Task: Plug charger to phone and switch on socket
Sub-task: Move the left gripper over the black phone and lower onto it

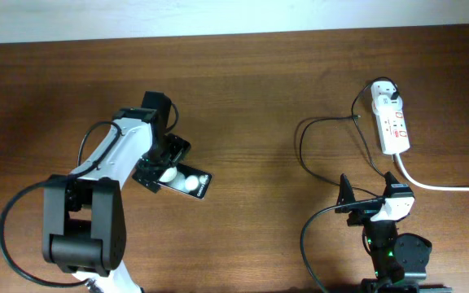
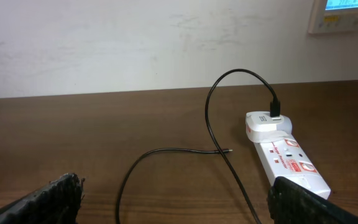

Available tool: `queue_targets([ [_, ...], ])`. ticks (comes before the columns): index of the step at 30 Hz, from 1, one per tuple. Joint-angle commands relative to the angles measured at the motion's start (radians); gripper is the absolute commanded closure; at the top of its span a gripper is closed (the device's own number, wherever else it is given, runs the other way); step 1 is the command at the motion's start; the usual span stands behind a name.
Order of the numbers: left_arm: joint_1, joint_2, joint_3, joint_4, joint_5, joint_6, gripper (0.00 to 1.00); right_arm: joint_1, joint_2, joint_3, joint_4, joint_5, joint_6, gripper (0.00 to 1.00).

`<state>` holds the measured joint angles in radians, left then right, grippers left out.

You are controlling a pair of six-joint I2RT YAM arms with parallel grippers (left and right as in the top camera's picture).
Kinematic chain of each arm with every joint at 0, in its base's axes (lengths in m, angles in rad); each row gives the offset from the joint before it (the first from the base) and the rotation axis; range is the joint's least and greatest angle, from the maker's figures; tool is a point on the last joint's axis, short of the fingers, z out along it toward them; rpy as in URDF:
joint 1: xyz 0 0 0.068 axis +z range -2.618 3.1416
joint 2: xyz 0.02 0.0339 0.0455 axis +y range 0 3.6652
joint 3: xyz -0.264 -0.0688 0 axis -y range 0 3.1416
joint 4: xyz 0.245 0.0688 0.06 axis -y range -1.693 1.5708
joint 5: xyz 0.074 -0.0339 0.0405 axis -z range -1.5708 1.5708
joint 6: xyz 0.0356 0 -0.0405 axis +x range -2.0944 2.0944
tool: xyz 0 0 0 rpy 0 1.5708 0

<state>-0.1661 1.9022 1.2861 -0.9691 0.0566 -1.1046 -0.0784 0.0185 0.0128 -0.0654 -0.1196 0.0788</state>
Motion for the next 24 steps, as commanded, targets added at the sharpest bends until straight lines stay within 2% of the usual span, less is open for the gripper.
queue_targets([
  [1, -0.016, 0.007, -0.03, 0.04, 0.026, -0.01, 0.01, 0.008, -0.004, -0.007, -0.002, 0.008, 0.005, 0.01],
  [7, -0.045, 0.014, -0.048, 0.086, 0.022, -0.013, 0.01, 0.008, -0.003, -0.007, -0.002, 0.008, 0.005, 0.01],
  [11, -0.045, 0.014, -0.067, 0.086, 0.022, -0.068, 0.01, 0.008, -0.003, -0.007, -0.002, 0.008, 0.005, 0.01],
  [13, -0.045, 0.014, -0.101, 0.098, 0.023, -0.133, 0.01, 0.008, -0.003, -0.007, -0.002, 0.008, 0.005, 0.01],
  [23, -0.045, 0.014, -0.141, 0.167, 0.022, -0.138, 0.01, 0.008, -0.003, -0.007, -0.002, 0.008, 0.005, 0.01],
  [24, -0.045, 0.014, -0.141, 0.168, 0.022, -0.138, 0.04, 0.008, -0.003, -0.007, -0.002, 0.008, 0.005, 0.01],
])
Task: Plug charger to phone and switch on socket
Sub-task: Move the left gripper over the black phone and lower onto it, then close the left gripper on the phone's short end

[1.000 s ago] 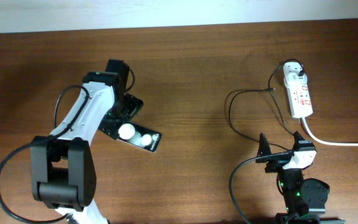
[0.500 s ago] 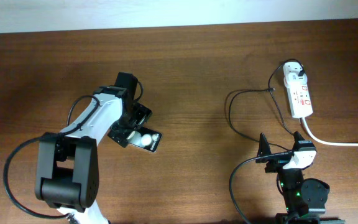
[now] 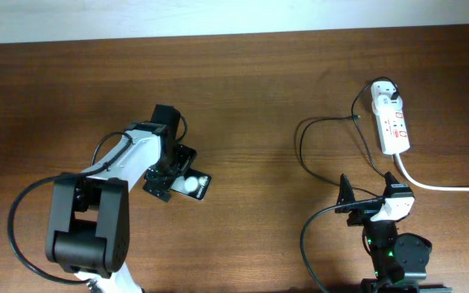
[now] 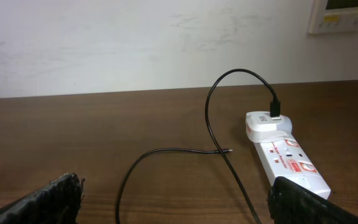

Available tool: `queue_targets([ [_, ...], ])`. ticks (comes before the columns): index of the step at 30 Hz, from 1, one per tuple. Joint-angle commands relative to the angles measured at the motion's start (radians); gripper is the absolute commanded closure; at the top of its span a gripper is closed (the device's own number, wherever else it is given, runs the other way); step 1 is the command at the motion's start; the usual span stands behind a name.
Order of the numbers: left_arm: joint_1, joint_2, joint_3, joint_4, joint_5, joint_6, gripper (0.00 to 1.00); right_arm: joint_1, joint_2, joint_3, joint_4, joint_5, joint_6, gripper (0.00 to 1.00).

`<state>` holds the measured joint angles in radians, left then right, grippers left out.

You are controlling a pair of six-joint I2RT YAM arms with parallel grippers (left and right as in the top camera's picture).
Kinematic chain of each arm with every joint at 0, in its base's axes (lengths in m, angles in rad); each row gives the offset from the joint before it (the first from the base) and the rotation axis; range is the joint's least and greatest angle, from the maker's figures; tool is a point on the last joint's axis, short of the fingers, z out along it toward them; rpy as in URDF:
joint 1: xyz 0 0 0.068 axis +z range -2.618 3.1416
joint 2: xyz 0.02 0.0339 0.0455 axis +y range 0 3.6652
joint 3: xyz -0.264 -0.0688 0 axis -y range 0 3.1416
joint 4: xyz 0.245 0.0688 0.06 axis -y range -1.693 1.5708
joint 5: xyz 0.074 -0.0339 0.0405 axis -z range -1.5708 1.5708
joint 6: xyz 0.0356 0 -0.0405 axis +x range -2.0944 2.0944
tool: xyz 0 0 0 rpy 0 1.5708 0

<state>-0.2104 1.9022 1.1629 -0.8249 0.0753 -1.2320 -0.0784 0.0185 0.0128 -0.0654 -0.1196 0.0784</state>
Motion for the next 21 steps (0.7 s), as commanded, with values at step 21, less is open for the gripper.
queue_targets([
  [21, -0.001, 0.014, -0.018, 0.024, -0.056, 0.003, 0.23, 0.008, -0.003, -0.007, -0.002, 0.008, 0.005, 0.01],
])
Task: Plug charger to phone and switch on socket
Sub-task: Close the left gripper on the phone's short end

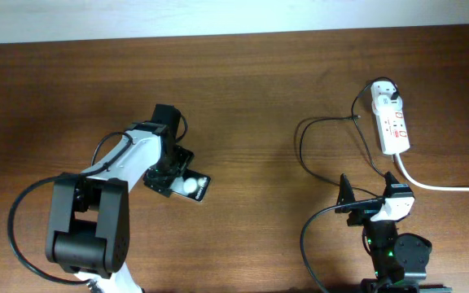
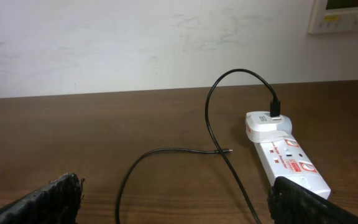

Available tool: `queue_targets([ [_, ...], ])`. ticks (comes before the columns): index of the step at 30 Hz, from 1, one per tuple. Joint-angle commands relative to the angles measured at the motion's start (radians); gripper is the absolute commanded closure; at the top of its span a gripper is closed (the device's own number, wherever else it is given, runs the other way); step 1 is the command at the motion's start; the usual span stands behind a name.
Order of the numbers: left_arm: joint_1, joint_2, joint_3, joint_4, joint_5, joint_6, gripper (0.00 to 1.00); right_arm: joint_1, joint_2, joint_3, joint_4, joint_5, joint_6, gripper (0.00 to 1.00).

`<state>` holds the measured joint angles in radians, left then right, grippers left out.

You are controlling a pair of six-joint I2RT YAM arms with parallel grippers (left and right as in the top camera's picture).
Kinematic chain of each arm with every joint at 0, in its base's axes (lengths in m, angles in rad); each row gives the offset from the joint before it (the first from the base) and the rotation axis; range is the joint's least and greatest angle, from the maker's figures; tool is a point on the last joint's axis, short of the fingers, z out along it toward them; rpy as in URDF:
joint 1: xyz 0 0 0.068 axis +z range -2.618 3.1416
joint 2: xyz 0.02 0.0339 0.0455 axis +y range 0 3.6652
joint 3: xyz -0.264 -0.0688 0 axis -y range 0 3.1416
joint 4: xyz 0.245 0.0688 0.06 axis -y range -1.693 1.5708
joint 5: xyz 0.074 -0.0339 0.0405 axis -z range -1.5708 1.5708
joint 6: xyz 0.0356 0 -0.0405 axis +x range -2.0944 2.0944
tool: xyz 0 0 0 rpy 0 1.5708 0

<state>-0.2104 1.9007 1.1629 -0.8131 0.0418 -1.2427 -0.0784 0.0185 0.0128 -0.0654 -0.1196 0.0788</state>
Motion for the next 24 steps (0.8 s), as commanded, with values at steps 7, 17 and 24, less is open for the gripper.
queue_targets([
  [7, -0.001, 0.016, -0.018, 0.013, -0.024, 0.189, 0.21, 0.008, -0.003, -0.007, -0.002, 0.008, 0.005, 0.01],
  [17, -0.001, 0.016, -0.018, 0.012, -0.038, 0.194, 0.14, 0.008, -0.003, -0.007, -0.002, 0.008, 0.005, 0.01],
  [24, -0.003, 0.016, -0.018, 0.009, 0.0, 0.208, 0.3, 0.008, -0.003, -0.007, -0.002, 0.008, 0.005, 0.01],
])
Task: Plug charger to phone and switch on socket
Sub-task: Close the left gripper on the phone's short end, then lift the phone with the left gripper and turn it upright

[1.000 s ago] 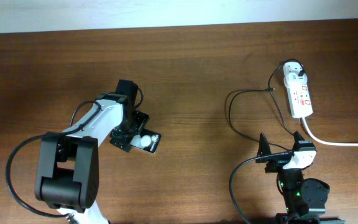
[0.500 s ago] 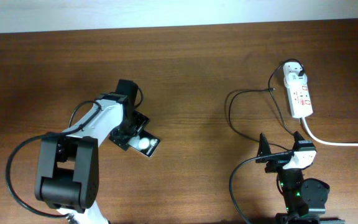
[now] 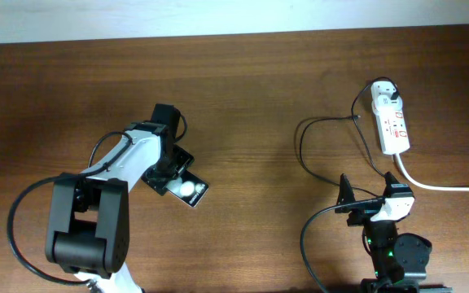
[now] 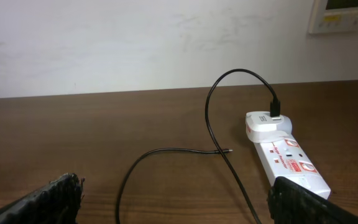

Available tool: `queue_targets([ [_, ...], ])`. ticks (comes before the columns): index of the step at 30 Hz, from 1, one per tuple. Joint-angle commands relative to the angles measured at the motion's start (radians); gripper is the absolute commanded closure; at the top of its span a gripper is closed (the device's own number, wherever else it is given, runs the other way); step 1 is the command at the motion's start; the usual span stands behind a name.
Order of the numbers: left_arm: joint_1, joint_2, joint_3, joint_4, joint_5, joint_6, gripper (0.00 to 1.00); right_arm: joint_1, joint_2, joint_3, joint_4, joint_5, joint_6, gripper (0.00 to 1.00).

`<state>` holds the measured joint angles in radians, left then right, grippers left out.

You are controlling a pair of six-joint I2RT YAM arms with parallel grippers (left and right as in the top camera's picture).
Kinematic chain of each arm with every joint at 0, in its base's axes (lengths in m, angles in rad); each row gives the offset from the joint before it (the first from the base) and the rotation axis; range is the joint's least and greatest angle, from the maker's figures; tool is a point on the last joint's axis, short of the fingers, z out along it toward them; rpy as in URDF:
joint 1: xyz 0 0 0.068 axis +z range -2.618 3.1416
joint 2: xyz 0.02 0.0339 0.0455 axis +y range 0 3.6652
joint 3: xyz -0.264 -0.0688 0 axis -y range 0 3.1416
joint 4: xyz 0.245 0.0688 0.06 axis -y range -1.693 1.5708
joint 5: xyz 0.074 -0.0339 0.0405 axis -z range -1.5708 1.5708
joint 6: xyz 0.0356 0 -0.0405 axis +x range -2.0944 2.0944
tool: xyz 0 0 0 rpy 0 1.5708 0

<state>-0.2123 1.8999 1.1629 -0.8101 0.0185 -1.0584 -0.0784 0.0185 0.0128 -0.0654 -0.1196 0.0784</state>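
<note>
The black phone (image 3: 188, 190) lies slanted on the brown table (image 3: 243, 89), left of centre. My left gripper (image 3: 168, 169) grips the phone's near end, its jaws straddling the phone's width. At the far right lies a white socket strip (image 3: 391, 124) with a white charger (image 4: 267, 123) plugged into its far end. The charger's black cable (image 4: 211, 106) loops over the table and its free plug tip (image 4: 229, 150) lies bare on the wood. My right gripper (image 4: 176, 208) stands open, low over the table short of the strip, with nothing between its fingers.
The strip's white mains lead (image 3: 446, 186) runs off the right edge. A wall panel (image 4: 340, 14) hangs behind the table. The cable loop (image 3: 304, 150) lies between the phone and the strip. The right arm's base (image 3: 393, 248) sits at the front edge.
The phone has turned to a steeper slant and its far end has shifted slightly left and toward the front. The left gripper has hardly moved. The right arm, cable and strip are unchanged.
At first my left gripper stood wide over the phone's left end, further left. Then it was closer in on the phone, with the jaws nearer together. The phone has since turned step by step under it. The right gripper has stayed open and still throughout.
</note>
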Motion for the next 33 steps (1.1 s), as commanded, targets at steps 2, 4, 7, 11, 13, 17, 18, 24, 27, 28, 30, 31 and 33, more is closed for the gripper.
queue_targets([
  [2, -0.001, 0.017, -0.018, 0.006, 0.023, 0.084, 0.3, 0.008, -0.003, -0.007, -0.002, 0.008, 0.005, 0.01],
  [4, -0.002, 0.017, -0.018, 0.005, 0.023, 0.173, 0.29, 0.008, -0.003, -0.007, -0.002, 0.008, 0.005, 0.01],
  [7, -0.001, 0.017, -0.018, -0.021, 0.023, 0.185, 0.32, 0.008, -0.003, -0.007, -0.002, 0.008, 0.005, 0.01],
  [11, -0.001, 0.016, 0.008, -0.057, 0.024, 0.259, 0.34, 0.008, -0.004, -0.007, -0.002, 0.008, 0.005, 0.01],
  [13, -0.001, 0.016, 0.074, -0.125, 0.023, 0.307, 0.34, 0.008, -0.003, -0.007, -0.002, 0.008, 0.005, 0.01],
  [17, -0.001, 0.005, 0.246, -0.252, 0.022, 0.357, 0.36, 0.008, -0.003, -0.007, -0.002, 0.008, 0.005, 0.01],
  [18, -0.001, 0.0, 0.276, -0.278, 0.022, 0.357, 0.36, 0.008, -0.004, -0.007, -0.002, 0.008, 0.005, 0.01],
  [24, -0.001, -0.116, 0.399, -0.421, 0.019, 0.379, 0.35, 0.008, -0.003, -0.007, -0.002, 0.008, 0.005, 0.01],
  [27, -0.001, -0.244, 0.405, -0.462, 0.019, 0.379, 0.35, 0.008, -0.003, -0.007, -0.002, 0.008, 0.005, 0.01],
  [28, -0.001, -0.3, 0.405, -0.48, 0.019, 0.379, 0.35, 0.008, -0.003, -0.007, -0.002, 0.008, 0.005, 0.01],
  [30, -0.001, -0.418, 0.405, -0.515, 0.019, 0.379, 0.34, 0.008, -0.003, -0.007, -0.002, 0.008, 0.005, 0.01],
  [31, -0.001, -0.48, 0.405, -0.536, 0.019, 0.379, 0.35, 0.008, -0.003, -0.007, -0.002, 0.008, 0.005, 0.01],
  [33, -0.001, -0.593, 0.405, -0.59, 0.019, 0.379, 0.35, 0.008, -0.003, -0.007, -0.002, 0.008, 0.005, 0.01],
])
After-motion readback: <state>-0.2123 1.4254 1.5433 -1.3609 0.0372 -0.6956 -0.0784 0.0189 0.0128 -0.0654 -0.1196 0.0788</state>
